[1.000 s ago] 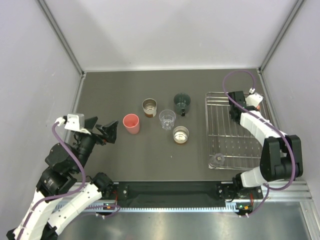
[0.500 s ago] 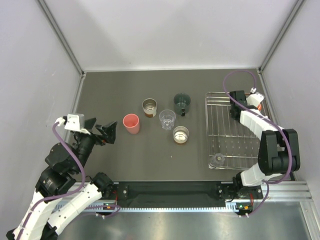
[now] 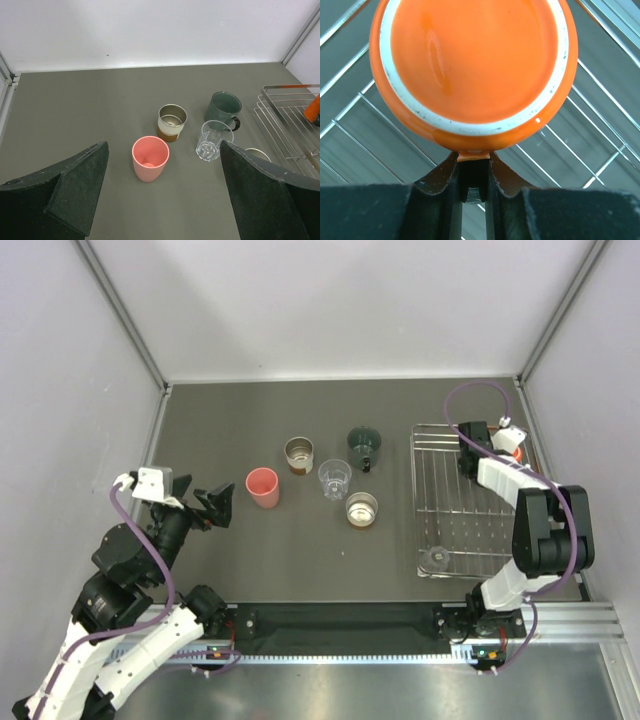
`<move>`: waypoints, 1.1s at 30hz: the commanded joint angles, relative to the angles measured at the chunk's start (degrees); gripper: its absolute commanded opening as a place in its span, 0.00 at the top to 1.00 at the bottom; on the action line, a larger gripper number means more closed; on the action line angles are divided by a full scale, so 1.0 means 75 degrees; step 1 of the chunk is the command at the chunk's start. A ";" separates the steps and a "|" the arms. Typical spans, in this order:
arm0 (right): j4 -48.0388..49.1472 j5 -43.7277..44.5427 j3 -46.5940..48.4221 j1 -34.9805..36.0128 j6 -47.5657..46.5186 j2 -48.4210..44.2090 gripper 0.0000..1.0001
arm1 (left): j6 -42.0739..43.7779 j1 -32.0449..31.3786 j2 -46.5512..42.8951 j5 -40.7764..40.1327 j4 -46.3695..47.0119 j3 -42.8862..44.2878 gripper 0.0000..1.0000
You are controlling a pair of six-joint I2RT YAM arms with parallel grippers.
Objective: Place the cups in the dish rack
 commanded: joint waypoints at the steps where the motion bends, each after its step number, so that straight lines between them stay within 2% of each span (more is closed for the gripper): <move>1: 0.0648 0.0500 0.0502 -0.0107 -0.0015 0.0025 1.00 | 0.0124 -0.0021 0.0066 -0.0162 -0.0056 0.0218 0.02; 6: 0.0636 0.0512 0.0420 -0.0096 0.0044 0.0048 1.00 | 0.0066 -0.0020 0.0077 -0.0174 -0.0126 0.0253 0.02; 10: 0.0472 0.0395 0.0385 -0.0096 0.0091 0.0001 0.78 | 0.0054 -0.0020 0.0089 -0.0127 -0.0138 0.0276 0.02; 12: 0.0367 0.0301 0.0361 -0.0084 0.0126 0.0013 0.70 | 0.0042 -0.0020 0.0124 -0.0127 -0.0126 0.0288 0.02; 13: 0.0250 0.0243 0.0361 -0.0084 0.0161 0.0025 0.61 | 0.0042 -0.0009 0.0148 -0.0115 -0.0115 0.0288 0.02; 16: 0.0167 0.0056 0.0361 -0.0049 0.0115 0.0037 0.44 | 0.0019 -0.0021 0.0218 -0.0092 -0.0091 0.0323 0.02; 19: 0.0108 -0.0155 0.0408 -0.0025 0.0033 0.0002 0.33 | -0.0086 -0.0020 0.0335 -0.0056 -0.0068 0.0382 0.03; 26: -0.1225 -0.0601 0.0782 0.0127 0.0430 -0.0700 0.30 | -0.0613 -0.0020 0.0756 -0.0021 -0.0337 0.0733 0.05; 33: -0.3895 -0.1817 0.1298 0.0361 0.0526 -0.2257 0.27 | -0.1445 -0.0021 0.2031 -0.0325 -0.1016 0.1599 0.12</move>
